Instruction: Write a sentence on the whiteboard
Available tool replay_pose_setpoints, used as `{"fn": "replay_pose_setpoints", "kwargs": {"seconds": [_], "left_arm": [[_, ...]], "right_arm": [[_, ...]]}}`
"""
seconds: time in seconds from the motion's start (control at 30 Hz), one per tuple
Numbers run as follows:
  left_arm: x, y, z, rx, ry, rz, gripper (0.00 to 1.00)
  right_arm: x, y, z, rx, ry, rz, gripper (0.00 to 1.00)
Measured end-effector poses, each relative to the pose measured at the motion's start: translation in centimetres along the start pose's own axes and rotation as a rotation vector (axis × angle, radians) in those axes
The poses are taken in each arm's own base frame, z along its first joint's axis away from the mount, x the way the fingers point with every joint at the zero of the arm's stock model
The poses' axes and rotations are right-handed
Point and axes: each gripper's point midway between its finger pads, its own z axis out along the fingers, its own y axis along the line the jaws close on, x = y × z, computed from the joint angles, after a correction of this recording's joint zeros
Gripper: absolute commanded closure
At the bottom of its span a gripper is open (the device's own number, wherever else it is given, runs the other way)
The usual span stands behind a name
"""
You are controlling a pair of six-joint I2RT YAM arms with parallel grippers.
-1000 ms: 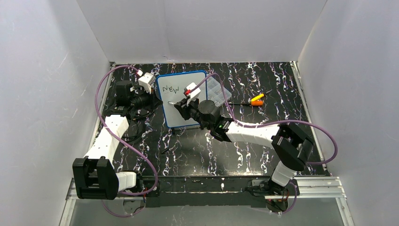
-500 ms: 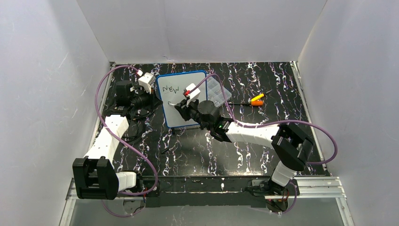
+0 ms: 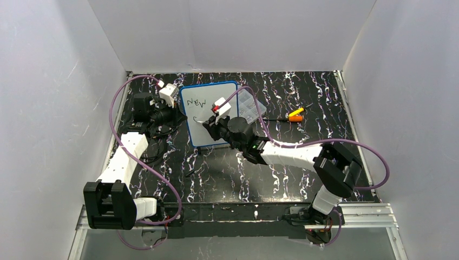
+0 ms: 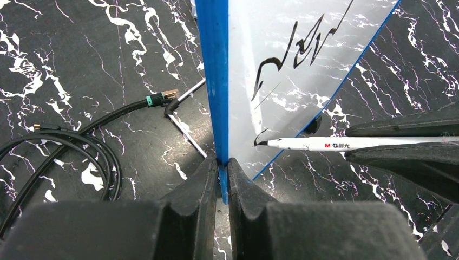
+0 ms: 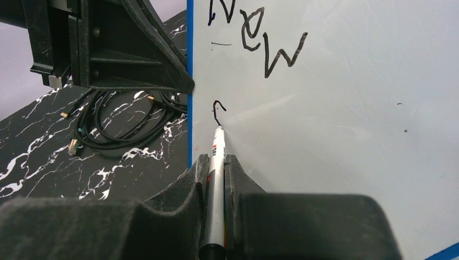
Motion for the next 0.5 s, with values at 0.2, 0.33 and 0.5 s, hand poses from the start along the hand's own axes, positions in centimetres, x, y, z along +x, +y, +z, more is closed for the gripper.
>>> {"fn": "replay_pose_setpoints", "kwargs": {"seconds": [0.2, 0.33, 0.5], "left_arm": [[0.0, 0.0, 0.0, 0.0, 0.0, 0.0, 1.0], [0.0, 0.0, 0.0, 0.0, 0.0, -0.001, 1.0], [0.0, 0.0, 0.0, 0.0, 0.0, -0.003, 1.0]], "right_arm": [[-0.5, -0.2, -0.4, 0.008, 0.0, 0.0, 0.99], [-2.0, -0.1, -1.0, 0.003, -0.031, 0.007, 0.99], [-4.0, 0.0, -1.6, -0.002, -0.073, 0.015, 0.99]]}}
